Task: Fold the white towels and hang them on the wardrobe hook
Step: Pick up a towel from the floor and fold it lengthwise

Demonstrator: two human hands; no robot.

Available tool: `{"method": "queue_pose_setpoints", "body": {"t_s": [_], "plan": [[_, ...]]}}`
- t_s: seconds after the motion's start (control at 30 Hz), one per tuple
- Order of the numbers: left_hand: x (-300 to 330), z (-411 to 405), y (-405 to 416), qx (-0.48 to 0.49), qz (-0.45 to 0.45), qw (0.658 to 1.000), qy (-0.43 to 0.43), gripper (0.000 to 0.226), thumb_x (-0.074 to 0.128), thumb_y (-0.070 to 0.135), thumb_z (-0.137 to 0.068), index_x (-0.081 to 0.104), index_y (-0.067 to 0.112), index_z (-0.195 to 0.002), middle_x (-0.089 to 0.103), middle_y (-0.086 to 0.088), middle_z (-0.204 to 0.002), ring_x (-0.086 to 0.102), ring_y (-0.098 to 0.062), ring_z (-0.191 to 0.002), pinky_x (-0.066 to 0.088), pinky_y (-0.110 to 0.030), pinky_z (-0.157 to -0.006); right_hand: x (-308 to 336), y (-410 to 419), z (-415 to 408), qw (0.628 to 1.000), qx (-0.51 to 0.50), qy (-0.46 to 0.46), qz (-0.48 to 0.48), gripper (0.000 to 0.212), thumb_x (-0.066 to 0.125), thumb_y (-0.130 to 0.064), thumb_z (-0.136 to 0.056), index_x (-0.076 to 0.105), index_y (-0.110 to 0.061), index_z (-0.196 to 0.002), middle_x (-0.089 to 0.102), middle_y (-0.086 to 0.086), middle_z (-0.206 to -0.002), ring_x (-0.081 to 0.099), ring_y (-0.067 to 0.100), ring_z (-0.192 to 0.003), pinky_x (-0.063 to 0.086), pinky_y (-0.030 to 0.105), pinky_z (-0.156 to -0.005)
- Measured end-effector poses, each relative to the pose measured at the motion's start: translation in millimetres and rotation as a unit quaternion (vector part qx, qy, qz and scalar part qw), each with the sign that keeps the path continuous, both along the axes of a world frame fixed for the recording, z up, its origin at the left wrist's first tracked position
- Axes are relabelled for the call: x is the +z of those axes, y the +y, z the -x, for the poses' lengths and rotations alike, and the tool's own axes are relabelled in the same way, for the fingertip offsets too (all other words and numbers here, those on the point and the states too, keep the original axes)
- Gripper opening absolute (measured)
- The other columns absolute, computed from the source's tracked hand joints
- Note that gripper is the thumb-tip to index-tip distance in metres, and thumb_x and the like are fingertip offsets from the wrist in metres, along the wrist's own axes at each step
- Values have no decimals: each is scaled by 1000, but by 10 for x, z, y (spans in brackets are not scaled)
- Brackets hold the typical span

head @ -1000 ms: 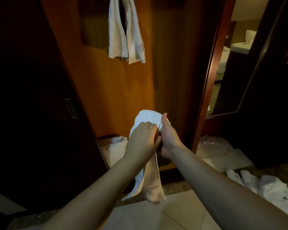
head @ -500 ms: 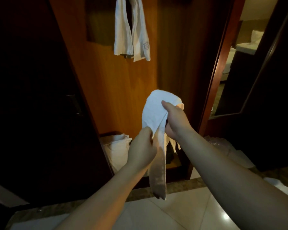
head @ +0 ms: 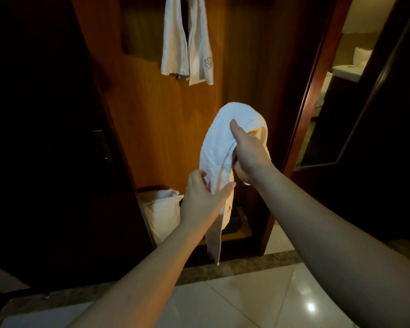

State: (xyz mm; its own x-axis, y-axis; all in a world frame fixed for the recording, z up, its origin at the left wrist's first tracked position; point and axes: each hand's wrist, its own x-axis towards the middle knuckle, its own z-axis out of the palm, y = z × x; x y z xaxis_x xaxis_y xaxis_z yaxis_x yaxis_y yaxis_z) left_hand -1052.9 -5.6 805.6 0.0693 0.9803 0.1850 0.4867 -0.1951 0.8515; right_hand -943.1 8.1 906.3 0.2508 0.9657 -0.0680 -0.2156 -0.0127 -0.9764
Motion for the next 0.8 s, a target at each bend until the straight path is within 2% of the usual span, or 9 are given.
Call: {"method": "queue_pose_setpoints", "body": {"t_s": [0.07,0.13,0.27,0.37,0.47,0.57,0.63,0.7,0.8], "plan": [[79,-18,49,13,-48,998,32,50,68,50,-86,45,26,-122,49,13,-116,55,-7,-102,56,-33,-82,23,2,3,999,29,-41,-6,51,46,-56,-100,53,-14,-127,58,11,-139,59,28,-124,47,43,-108],[147,-23,96,17,-91,994,63,23,67,31,-89,48,25,-100,49,10,-101,55,-8,-90,57,-34,-78,57,-17,-7,994,45,-95,-12,36,40,-55,-102,55,-23,-108,64,1,-119,63,19,-109,51,35,-98],[249,-15,187,25,-108,992,64,23,69,23,-90,47,26,-95,47,10,-99,55,-7,-88,55,-27,-73,141,-59,-39,972,24,-233,-28,33,36,-56,-103,47,-31,-84,63,-6,-96,64,12,-92,55,35,-94],[336,18,282,24,-74,996,42,20,66,20,-92,48,26,-96,54,10,-94,60,-8,-79,57,-31,-65,163,-61,-76,948,-19,-313,-50,31,46,-53,-101,53,-28,-84,66,0,-95,67,17,-90,58,38,-92],[414,92,372,26,-99,991,83,19,59,10,-93,48,24,-87,56,6,-81,58,-14,-67,50,-34,-52,187,-64,-134,936,-86,-333,-68,46,57,-48,-98,67,-4,-100,72,14,-99,69,26,-90,57,42,-91],[494,110,365,18,-147,984,98,27,53,5,-95,41,23,-77,48,6,-73,46,-9,-61,28,-19,-48,188,-66,-180,954,-138,-262,-57,40,66,-45,-93,67,-4,-98,73,13,-99,69,27,-94,55,43,-94],[514,78,357,9,-180,978,105,24,51,7,-97,43,21,-78,48,4,-73,47,-11,-62,31,-29,-47,142,-47,-165,986,-132,-94,-43,26,75,-37,-88,64,-14,-91,74,7,-93,70,23,-92,55,45,-96],[493,49,353,0,-214,971,108,18,49,3,-95,46,16,-82,48,-1,-76,49,-21,-64,39,-47,-54,97,-45,-154,988,-93,121,-10,31,82,-24,-82,66,-10,-104,76,8,-96,72,26,-95,55,48,-96],[426,51,329,-3,-257,958,127,20,50,-4,-91,43,13,-83,45,-3,-80,47,-28,-62,37,-53,-53,75,-44,-150,976,-53,210,32,51,80,-17,-80,59,-9,-126,73,13,-111,69,31,-104,54,47,-94]]}}
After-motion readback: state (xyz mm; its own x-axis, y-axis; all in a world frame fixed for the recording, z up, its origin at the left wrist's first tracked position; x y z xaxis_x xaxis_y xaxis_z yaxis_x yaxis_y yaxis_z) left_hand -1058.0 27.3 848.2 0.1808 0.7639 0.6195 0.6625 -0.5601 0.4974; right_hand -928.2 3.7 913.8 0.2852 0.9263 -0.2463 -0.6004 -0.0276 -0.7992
